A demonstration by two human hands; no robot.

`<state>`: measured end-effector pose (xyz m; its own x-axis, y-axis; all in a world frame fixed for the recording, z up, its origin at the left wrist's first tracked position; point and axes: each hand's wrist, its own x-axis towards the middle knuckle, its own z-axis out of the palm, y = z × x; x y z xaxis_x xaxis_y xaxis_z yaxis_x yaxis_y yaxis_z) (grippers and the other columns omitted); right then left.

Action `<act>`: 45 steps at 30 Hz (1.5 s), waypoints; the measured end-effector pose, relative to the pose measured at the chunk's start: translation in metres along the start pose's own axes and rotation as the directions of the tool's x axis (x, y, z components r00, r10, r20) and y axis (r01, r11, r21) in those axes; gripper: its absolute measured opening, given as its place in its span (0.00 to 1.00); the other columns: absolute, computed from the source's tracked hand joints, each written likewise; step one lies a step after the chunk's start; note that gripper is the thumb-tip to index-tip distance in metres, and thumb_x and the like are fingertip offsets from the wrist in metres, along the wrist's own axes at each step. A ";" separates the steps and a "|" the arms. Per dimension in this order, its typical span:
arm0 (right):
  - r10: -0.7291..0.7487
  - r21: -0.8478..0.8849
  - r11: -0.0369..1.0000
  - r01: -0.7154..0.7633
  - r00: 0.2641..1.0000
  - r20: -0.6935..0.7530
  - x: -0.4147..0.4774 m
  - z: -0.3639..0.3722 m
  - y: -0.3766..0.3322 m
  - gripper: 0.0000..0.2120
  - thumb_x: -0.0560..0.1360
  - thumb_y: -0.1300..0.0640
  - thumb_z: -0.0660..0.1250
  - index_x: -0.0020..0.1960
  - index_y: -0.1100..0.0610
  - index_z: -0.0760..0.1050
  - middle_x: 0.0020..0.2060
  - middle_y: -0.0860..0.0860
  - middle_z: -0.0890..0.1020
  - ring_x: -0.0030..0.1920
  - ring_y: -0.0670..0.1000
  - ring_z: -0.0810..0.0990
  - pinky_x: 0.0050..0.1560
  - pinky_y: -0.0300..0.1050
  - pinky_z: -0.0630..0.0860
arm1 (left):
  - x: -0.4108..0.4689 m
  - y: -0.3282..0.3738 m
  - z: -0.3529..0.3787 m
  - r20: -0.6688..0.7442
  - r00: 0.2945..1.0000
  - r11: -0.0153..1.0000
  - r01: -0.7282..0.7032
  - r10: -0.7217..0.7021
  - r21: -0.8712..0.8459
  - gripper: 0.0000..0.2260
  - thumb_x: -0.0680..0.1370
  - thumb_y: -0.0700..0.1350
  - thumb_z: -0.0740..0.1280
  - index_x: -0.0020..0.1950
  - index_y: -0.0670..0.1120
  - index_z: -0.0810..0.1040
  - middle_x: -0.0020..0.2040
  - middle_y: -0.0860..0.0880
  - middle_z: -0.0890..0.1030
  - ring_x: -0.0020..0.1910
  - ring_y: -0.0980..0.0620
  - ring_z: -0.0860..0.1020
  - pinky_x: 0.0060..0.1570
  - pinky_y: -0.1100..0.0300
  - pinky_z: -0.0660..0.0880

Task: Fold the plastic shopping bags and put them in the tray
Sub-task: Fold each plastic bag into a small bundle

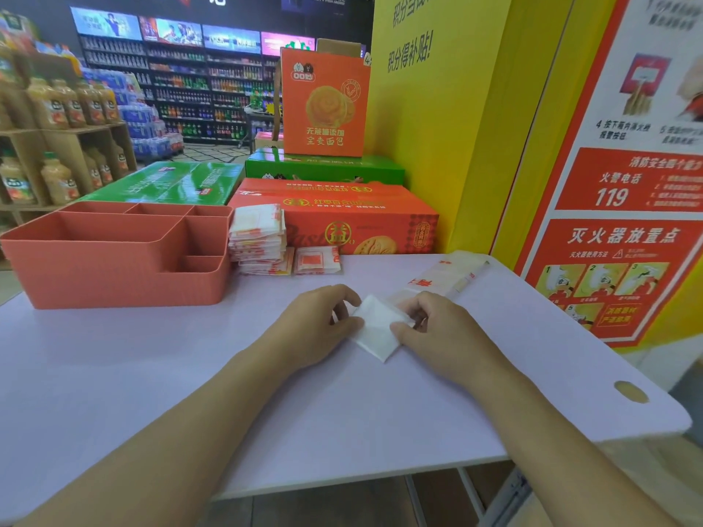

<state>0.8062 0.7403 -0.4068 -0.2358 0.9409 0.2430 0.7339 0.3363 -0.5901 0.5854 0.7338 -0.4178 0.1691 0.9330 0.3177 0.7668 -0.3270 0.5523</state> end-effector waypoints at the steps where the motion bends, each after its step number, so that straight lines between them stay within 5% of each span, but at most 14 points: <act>1: -0.007 -0.019 1.000 0.007 1.000 -0.004 0.000 0.000 0.000 0.04 0.77 0.50 0.69 0.50 0.48 0.77 0.47 0.43 0.80 0.47 0.43 0.77 0.47 0.40 0.74 | 0.000 0.000 0.001 -0.002 1.000 1.000 0.012 -0.012 0.004 0.07 0.79 0.51 0.68 0.57 0.57 0.77 0.44 0.58 0.79 0.41 0.61 0.76 0.44 0.63 0.71; 6: -0.036 -0.049 0.998 0.036 0.999 0.001 0.001 0.000 0.003 0.07 0.79 0.51 0.67 0.57 0.47 0.76 0.48 0.43 0.77 0.47 0.43 0.76 0.45 0.34 0.70 | 0.004 -0.003 0.003 -0.006 0.998 0.998 0.056 -0.055 0.014 0.02 0.80 0.53 0.66 0.51 0.59 0.76 0.42 0.59 0.79 0.40 0.61 0.75 0.50 0.55 0.73; 11: -0.062 -0.143 0.987 0.068 0.997 0.047 0.003 0.002 0.005 0.11 0.81 0.50 0.64 0.59 0.47 0.82 0.51 0.48 0.74 0.55 0.49 0.76 0.60 0.47 0.73 | 0.005 -0.002 0.006 -0.016 1.000 0.998 0.026 -0.026 0.051 0.06 0.79 0.53 0.67 0.56 0.57 0.78 0.46 0.58 0.77 0.42 0.61 0.74 0.54 0.52 0.74; 17: -0.106 -0.168 0.979 0.113 0.993 0.052 0.003 0.004 0.002 0.14 0.82 0.53 0.64 0.66 0.46 0.79 0.52 0.48 0.74 0.57 0.50 0.74 0.60 0.48 0.74 | 0.003 0.002 0.004 -0.001 1.000 0.998 0.027 -0.027 0.054 0.08 0.80 0.49 0.66 0.59 0.55 0.79 0.46 0.58 0.79 0.41 0.60 0.75 0.50 0.57 0.74; 23: -0.111 -0.269 0.953 0.137 0.988 0.108 0.000 0.009 -0.002 0.16 0.83 0.45 0.57 0.49 0.51 0.81 0.51 0.48 0.72 0.59 0.51 0.69 0.61 0.47 0.69 | 0.005 0.001 0.008 0.010 1.000 0.989 0.014 -0.016 0.145 0.09 0.81 0.51 0.63 0.56 0.55 0.82 0.47 0.55 0.77 0.47 0.52 0.76 0.55 0.50 0.74; 27: -0.178 -0.410 0.886 0.216 0.975 0.129 -0.005 0.012 -0.006 0.18 0.83 0.41 0.55 0.48 0.52 0.77 0.52 0.49 0.70 0.58 0.52 0.66 0.62 0.49 0.68 | 0.003 0.000 0.011 0.035 0.999 0.968 -0.042 0.034 0.247 0.18 0.81 0.56 0.55 0.65 0.57 0.79 0.59 0.54 0.75 0.58 0.47 0.72 0.55 0.51 0.69; 30: -0.202 -0.478 0.844 0.245 0.969 0.139 -0.006 0.014 -0.006 0.18 0.83 0.41 0.54 0.54 0.52 0.77 0.53 0.48 0.69 0.57 0.51 0.65 0.62 0.51 0.68 | 0.001 0.002 0.010 0.141 0.985 0.948 -0.133 0.095 0.289 0.17 0.85 0.55 0.54 0.72 0.61 0.72 0.73 0.63 0.69 0.68 0.51 0.66 0.57 0.52 0.61; 36: -0.301 -0.471 0.820 0.325 0.945 0.127 -0.008 0.008 -0.008 0.30 0.79 0.38 0.47 0.66 0.52 0.78 0.61 0.46 0.76 0.63 0.50 0.68 0.64 0.51 0.69 | 0.001 0.005 0.008 0.279 0.959 0.930 -0.145 0.048 0.338 0.20 0.85 0.57 0.51 0.77 0.64 0.63 0.77 0.67 0.61 0.78 0.58 0.57 0.71 0.52 0.52; 39: -0.229 -0.483 0.820 0.307 0.950 0.214 -0.012 0.006 -0.013 0.27 0.84 0.41 0.47 0.74 0.53 0.71 0.74 0.47 0.70 0.74 0.50 0.64 0.74 0.48 0.60 | 0.000 0.005 0.007 0.324 0.946 0.924 -0.147 0.026 0.353 0.21 0.85 0.59 0.48 0.79 0.63 0.58 0.78 0.68 0.55 0.80 0.58 0.52 0.73 0.52 0.49; 41: -0.156 -0.470 0.830 0.300 0.934 0.320 -0.015 0.006 -0.012 0.29 0.85 0.42 0.46 0.81 0.55 0.59 0.81 0.49 0.59 0.81 0.48 0.52 0.80 0.45 0.48 | 0.000 0.004 0.007 0.354 0.935 0.915 -0.157 0.016 0.372 0.22 0.85 0.59 0.47 0.80 0.62 0.56 0.79 0.67 0.53 0.80 0.56 0.49 0.75 0.51 0.47; 45: -0.065 -0.460 0.843 0.278 0.903 0.425 -0.021 0.008 -0.007 0.33 0.84 0.39 0.42 0.83 0.54 0.41 0.82 0.48 0.41 0.80 0.44 0.35 0.80 0.46 0.37 | 0.000 0.004 0.006 0.399 0.917 0.902 -0.183 0.013 0.390 0.23 0.85 0.58 0.46 0.81 0.61 0.53 0.80 0.65 0.50 0.81 0.55 0.47 0.76 0.51 0.47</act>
<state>0.8009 0.7182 -0.4141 -0.5317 0.8441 -0.0698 0.8465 0.5270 -0.0760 0.5919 0.7339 -0.4201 0.4121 0.9111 -0.0093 0.9027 -0.4069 0.1396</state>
